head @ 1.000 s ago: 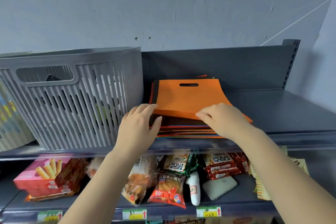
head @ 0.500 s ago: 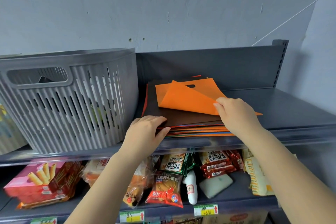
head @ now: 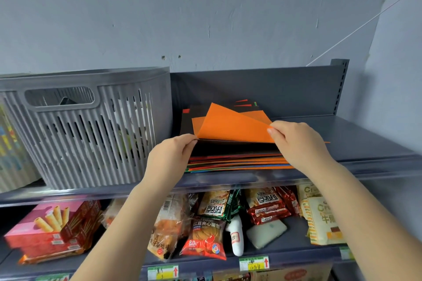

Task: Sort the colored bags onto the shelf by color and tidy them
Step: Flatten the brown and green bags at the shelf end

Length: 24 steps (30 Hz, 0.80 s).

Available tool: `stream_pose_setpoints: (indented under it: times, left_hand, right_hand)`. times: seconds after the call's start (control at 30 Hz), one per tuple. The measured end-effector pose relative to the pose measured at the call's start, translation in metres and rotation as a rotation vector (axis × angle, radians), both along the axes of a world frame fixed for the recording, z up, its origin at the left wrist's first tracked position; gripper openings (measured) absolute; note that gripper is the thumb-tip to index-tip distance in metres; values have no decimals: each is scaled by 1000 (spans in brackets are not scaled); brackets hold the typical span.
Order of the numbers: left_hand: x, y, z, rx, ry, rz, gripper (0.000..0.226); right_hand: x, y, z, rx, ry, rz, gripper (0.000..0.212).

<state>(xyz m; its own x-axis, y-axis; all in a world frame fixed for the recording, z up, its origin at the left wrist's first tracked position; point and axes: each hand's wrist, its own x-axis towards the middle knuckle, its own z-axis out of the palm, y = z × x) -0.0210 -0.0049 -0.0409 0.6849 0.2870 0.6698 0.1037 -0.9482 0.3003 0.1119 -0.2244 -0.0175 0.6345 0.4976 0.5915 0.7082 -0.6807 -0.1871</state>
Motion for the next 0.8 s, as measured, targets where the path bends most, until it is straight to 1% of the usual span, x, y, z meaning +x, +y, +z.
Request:
stream_pose_setpoints:
  times: [0.17, 0.3, 0.4, 0.47, 0.53, 0.63, 0.67, 0.7, 0.73, 0.8]
  left_hand:
    - [-10, -3, -4, 52, -69, -31, 32]
    - [-14, -5, -7, 30, -56, 6, 22]
    - [-11, -7, 0, 3, -51, 9, 22]
    - [-10, -6, 8, -27, -85, -11, 22]
    - [-12, -5, 12, -23, -171, -6, 23]
    - [-19, -7, 8, -72, -296, 12, 38]
    - [-20, -7, 5, -104, -292, 10, 43]
    - [-18, -7, 2, -128, -251, 14, 46]
    - [-14, -7, -1, -128, -177, 27, 46]
    - [-3, -4, -7, -48, 14, 71, 45]
  right_hand:
    - [-10, -10, -1, -18, 11, 89, 28]
    - [-23, -10, -6, -82, 13, 90, 27]
    - [-32, -4, -4, -150, 35, 88, 28]
    - [-31, 1, -2, -184, 31, 29, 27]
    - [-22, 6, -4, -156, 33, -44, 32]
    - [-6, 9, -7, -16, 87, -96, 43]
    - [-2, 10, -7, 35, 108, -107, 43]
    - [2, 10, -7, 75, 125, -117, 43]
    - [6, 9, -7, 105, 137, -124, 43]
    - [12, 9, -8, 140, 151, -126, 43]
